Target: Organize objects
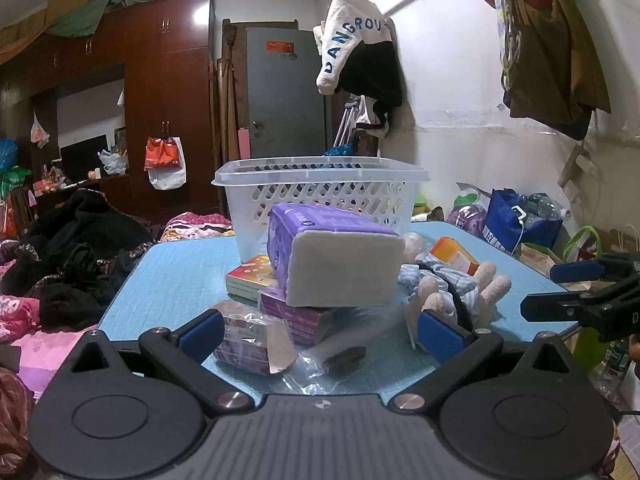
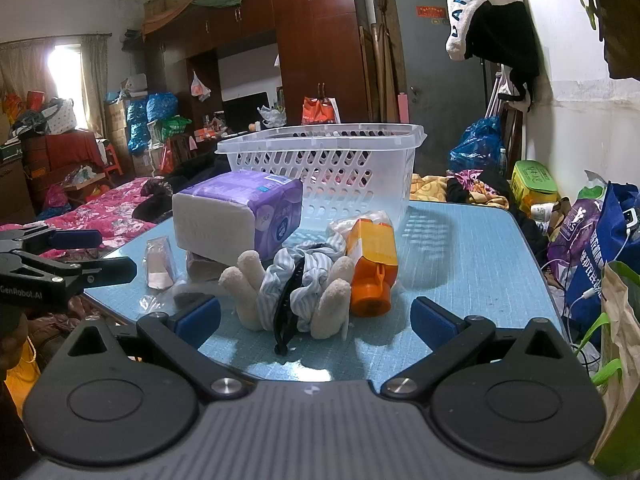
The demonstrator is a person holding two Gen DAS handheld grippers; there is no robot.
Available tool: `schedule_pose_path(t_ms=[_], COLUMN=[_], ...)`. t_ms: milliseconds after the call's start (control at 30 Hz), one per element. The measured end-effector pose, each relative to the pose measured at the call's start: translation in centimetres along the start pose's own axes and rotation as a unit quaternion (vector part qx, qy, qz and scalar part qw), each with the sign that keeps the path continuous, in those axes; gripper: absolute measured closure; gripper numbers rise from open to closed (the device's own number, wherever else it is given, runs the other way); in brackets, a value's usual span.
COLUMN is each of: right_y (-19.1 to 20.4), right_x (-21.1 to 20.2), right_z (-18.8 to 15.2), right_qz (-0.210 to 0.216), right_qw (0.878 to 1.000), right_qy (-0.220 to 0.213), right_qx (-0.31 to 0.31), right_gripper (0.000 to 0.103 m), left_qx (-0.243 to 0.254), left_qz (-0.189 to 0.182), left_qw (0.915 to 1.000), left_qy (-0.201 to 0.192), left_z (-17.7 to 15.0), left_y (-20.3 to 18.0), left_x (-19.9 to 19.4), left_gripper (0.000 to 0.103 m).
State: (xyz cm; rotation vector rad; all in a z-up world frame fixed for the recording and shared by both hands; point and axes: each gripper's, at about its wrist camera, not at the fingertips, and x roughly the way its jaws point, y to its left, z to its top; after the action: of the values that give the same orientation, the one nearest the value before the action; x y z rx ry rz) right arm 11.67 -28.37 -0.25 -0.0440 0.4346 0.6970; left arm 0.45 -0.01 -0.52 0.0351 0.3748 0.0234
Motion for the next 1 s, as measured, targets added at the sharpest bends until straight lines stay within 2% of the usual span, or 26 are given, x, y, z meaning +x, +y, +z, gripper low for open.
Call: schedule_pose_path(t_ms=[1000], right_y=[-0.15], right_x=[0.14], right_z=[0.09], right_qz=[0.0], right_qw=[1.0], right_qy=[0.002], right_qx=[0.001], right_gripper=[0.0], left_qx=[0.004], left_qz=[-0.001], left_qw=[1.0], left_qy=[0.002], left_z=[-0.09], left_y=[-0.3], left_x=[0.08], left_gripper=[0.0])
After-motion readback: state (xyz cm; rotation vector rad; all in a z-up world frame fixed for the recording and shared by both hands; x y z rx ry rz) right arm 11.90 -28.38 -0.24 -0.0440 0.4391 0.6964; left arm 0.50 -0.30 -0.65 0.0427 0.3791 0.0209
